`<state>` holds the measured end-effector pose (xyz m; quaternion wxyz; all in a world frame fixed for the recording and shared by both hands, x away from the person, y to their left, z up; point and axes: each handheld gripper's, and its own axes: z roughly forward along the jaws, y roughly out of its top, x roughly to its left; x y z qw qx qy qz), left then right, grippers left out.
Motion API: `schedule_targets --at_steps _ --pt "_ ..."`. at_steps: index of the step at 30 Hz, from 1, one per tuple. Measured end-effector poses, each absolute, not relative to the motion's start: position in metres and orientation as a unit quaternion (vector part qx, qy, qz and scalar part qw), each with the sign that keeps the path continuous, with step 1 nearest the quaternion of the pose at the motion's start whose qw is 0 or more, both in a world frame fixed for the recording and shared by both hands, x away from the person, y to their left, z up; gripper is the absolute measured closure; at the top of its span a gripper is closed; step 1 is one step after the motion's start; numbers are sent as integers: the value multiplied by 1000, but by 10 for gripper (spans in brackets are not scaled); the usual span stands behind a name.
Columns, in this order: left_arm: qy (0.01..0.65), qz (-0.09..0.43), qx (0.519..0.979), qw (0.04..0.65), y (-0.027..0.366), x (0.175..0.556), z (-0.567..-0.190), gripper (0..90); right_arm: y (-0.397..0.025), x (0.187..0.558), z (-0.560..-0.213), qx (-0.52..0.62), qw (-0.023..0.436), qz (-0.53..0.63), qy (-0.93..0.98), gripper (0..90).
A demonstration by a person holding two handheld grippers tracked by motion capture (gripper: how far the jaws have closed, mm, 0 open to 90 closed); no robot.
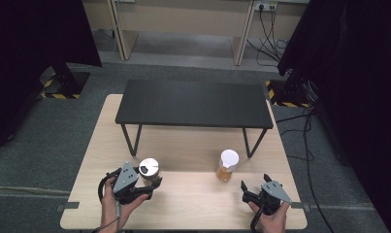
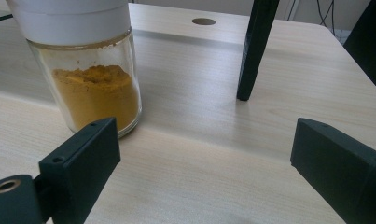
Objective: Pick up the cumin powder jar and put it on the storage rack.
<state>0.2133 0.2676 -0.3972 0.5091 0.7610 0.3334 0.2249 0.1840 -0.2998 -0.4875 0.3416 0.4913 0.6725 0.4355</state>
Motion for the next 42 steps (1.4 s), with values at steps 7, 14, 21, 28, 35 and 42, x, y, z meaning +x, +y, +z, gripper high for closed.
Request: schedule_targets --at_steps 7,14,21,28,35,42 --pt "333 221 761 512 268 214 -375 299 -300 185 -488 492 341 436 672 81" --pt "338 232 759 506 267 222 -344 298 -300 185 -488 493 340 437 671 81" --pt "351 259 751 497 262 232 -316 298 -300 185 -488 492 340 437 671 81" --pt "365 265 739 501 259 241 -305 298 -300 185 -488 492 341 437 671 81" --pt "381 292 724 495 254 247 -289 298 -301 185 -488 492 340 437 672 81" --pt "388 310 724 479 248 264 -270 298 -300 185 -488 491 340 437 673 81"
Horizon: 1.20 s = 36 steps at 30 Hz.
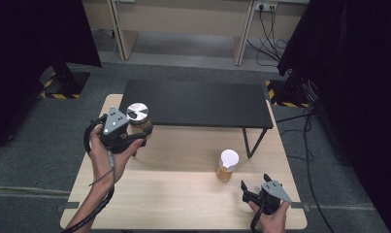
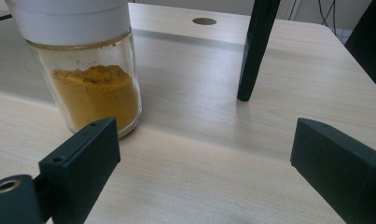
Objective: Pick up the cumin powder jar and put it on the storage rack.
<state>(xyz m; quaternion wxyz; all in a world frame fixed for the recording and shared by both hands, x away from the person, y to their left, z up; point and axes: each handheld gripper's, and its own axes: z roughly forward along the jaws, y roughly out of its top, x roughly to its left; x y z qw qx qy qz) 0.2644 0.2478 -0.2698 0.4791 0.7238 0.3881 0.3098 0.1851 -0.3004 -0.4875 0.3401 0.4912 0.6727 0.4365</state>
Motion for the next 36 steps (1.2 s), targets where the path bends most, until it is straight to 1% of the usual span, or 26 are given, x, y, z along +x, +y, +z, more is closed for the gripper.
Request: schedule_targets --at_steps 11,16,25,36 --pt "395 316 729 462 239 295 -251 298 -301 185 -488 492 340 438 672 81" --pt "408 318 720 462 233 315 -249 298 -301 185 -488 491 340 437 673 81" --pt "431 322 712 451 224 345 -250 298 -301 186 -488 491 339 438 673 81" --pt "453 335 700 439 215 362 -262 298 -301 186 -488 488 339 438 675 81"
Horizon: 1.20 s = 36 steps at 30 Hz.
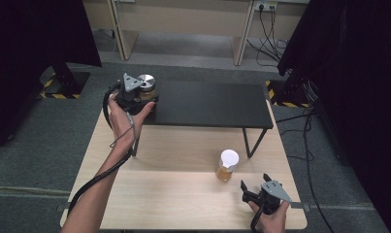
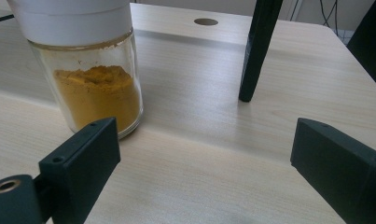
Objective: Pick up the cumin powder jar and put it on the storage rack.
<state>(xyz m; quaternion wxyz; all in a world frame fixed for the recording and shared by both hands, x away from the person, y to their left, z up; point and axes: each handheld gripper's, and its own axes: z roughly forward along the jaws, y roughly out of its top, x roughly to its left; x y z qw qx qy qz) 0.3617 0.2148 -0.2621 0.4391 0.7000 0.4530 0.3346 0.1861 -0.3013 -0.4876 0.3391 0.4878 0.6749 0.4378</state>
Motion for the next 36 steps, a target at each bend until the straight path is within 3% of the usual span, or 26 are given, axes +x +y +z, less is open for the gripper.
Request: schedule_targets --at_steps 36 --pt "457 312 687 471 230 366 -280 297 -299 186 -487 481 344 433 680 81"
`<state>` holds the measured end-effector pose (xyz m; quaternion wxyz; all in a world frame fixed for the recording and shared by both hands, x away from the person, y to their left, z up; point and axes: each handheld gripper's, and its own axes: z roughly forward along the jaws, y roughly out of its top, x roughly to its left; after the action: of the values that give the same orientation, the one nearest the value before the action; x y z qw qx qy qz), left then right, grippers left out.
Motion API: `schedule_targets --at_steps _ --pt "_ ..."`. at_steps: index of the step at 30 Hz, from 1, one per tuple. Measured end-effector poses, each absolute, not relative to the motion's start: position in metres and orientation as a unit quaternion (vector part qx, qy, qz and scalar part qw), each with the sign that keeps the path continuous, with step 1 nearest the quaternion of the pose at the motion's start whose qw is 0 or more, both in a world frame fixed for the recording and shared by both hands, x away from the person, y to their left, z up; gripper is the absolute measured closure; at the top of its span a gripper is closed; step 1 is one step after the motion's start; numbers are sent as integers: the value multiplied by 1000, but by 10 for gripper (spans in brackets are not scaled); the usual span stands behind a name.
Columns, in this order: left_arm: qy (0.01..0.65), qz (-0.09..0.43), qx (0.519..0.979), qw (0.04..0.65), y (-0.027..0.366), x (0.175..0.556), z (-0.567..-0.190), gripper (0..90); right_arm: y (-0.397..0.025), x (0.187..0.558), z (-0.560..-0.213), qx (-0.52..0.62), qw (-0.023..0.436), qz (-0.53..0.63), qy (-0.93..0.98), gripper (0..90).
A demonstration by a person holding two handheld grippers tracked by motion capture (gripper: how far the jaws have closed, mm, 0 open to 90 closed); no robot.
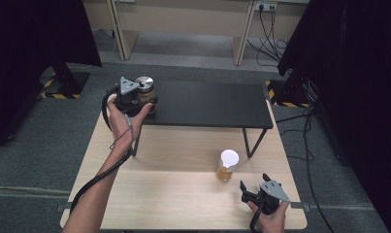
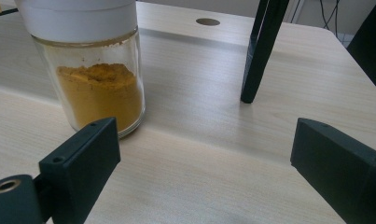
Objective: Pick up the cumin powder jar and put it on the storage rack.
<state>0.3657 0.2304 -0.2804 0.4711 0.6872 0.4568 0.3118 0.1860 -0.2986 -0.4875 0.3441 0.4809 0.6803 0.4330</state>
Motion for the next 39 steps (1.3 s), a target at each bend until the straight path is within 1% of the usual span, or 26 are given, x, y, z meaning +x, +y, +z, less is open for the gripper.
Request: schedule_targets --at_steps 7,8,9,10,12,13,16,17,19,23,27,39 --pt "454 310 688 474 232 366 -281 296 -299 186 -488 481 344 434 680 81" --pt "455 305 684 482 235 366 -283 283 -299 186 -488 481 344 434 680 81" --pt "455 305 684 482 235 366 -283 243 -299 186 -488 481 344 434 680 81" --pt "455 308 680 486 234 364 -284 243 -299 186 -488 481 343 434 680 81" --pt "450 317 677 489 233 360 -285 169 -299 186 -488 481 344 434 680 81" --pt "449 321 676 489 231 358 -286 169 -299 186 -488 481 344 434 680 81" --pt "447 335 674 484 228 354 -287 87 -299 186 -488 480 344 434 680 81" --pt "447 338 673 483 228 352 -287 87 -299 186 -488 480 344 434 680 81" --pt "447 349 671 478 226 349 -288 39 -299 186 -488 480 345 434 680 81" --pt "432 373 665 482 225 338 -295 6 -299 186 -488 481 344 435 679 81" --pt "424 385 657 490 228 327 -302 0 -299 186 -488 481 345 435 679 81" --pt "410 384 664 494 237 293 -307 8 -299 186 -488 481 345 434 679 81"
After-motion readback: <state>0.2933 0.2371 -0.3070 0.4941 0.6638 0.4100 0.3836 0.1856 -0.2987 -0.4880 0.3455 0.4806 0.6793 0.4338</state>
